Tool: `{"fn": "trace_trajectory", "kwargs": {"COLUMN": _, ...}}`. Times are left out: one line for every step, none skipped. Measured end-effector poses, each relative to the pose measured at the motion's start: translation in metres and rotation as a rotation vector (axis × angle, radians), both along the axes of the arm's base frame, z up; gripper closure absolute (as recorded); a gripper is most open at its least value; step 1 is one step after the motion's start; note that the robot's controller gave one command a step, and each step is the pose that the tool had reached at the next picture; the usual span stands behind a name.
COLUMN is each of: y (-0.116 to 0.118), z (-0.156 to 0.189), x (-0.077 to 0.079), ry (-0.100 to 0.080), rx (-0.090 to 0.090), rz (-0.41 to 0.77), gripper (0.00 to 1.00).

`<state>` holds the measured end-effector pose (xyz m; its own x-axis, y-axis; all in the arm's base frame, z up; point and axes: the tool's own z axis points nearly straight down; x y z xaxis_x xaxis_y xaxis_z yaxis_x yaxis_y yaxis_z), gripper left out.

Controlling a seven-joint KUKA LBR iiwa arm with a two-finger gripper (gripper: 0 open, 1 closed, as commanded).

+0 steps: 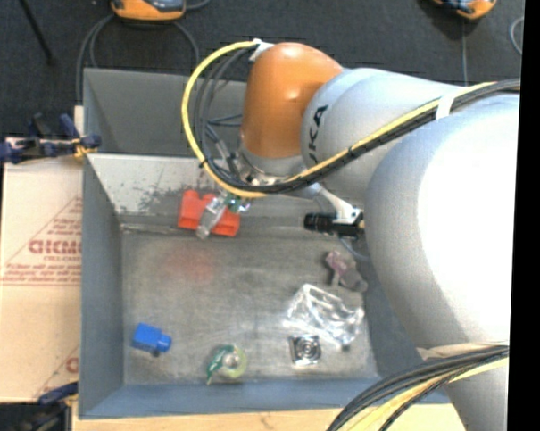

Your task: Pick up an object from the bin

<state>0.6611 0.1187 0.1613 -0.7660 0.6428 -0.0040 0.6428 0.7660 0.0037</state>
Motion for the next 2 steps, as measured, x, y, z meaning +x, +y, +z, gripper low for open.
{"fn": "trace_trajectory", "kwargs": {"y": -0.002, "z": 0.004, "x": 0.001, "ry": 0.000, "rx": -0.002, "rz": 0.001, "gripper": 1.00}}
{"fn": "trace_trajectory", "kwargs": {"y": -0.003, "z": 0.033, "x": 0.003, "ry": -0.001, "rx": -0.001, "rz": 0.002, "gripper": 1.00}}
